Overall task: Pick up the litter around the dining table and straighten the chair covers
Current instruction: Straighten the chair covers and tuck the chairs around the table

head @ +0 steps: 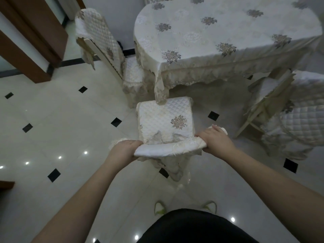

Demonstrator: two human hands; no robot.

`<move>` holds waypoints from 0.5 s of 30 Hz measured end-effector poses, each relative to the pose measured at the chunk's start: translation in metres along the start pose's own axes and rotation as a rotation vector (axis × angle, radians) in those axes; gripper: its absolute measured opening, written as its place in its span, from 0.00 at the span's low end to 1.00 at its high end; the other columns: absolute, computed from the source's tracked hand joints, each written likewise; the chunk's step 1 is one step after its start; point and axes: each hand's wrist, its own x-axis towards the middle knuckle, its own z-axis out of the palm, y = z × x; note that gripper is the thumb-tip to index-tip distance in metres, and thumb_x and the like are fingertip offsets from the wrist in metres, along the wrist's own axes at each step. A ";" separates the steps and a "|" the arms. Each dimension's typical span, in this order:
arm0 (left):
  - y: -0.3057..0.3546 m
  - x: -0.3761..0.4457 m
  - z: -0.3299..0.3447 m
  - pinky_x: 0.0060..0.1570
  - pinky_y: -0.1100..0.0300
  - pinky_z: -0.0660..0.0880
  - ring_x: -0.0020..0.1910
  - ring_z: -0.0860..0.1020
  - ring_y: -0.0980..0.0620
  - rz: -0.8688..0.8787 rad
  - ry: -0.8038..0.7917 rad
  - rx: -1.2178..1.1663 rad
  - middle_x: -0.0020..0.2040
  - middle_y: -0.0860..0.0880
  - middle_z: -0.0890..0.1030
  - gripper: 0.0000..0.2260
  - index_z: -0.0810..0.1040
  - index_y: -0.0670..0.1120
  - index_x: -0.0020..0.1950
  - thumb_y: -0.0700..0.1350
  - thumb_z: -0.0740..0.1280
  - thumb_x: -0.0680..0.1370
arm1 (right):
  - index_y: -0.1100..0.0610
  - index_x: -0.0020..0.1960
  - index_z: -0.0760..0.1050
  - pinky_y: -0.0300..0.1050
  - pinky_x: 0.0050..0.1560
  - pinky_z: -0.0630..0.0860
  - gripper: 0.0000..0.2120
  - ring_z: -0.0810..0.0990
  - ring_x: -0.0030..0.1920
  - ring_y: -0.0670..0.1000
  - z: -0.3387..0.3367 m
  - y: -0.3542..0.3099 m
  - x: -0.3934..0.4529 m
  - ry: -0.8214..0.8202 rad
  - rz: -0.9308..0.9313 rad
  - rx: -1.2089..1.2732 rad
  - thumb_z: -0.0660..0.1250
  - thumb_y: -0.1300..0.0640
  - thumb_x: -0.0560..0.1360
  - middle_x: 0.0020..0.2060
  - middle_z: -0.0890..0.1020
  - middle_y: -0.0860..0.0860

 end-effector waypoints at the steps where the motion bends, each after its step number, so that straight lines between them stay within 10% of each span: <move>1: -0.002 -0.001 0.002 0.34 0.58 0.73 0.35 0.79 0.48 -0.015 0.003 0.006 0.37 0.52 0.81 0.13 0.80 0.50 0.45 0.43 0.74 0.62 | 0.48 0.54 0.77 0.54 0.64 0.68 0.25 0.80 0.53 0.50 0.000 0.000 0.001 0.019 -0.009 -0.001 0.79 0.50 0.58 0.50 0.82 0.45; 5: -0.011 -0.006 0.012 0.55 0.50 0.65 0.54 0.80 0.47 -0.130 0.053 0.025 0.52 0.51 0.83 0.24 0.80 0.49 0.54 0.49 0.80 0.59 | 0.49 0.45 0.79 0.47 0.44 0.74 0.19 0.82 0.40 0.54 -0.002 0.000 0.006 -0.003 -0.021 -0.006 0.80 0.52 0.57 0.37 0.83 0.47; 15: -0.014 0.003 0.014 0.42 0.56 0.78 0.32 0.78 0.49 -0.099 0.039 0.047 0.33 0.51 0.80 0.06 0.81 0.52 0.38 0.42 0.72 0.64 | 0.53 0.44 0.78 0.44 0.31 0.69 0.12 0.80 0.33 0.55 -0.010 0.005 0.014 -0.032 -0.088 -0.126 0.74 0.57 0.61 0.34 0.81 0.50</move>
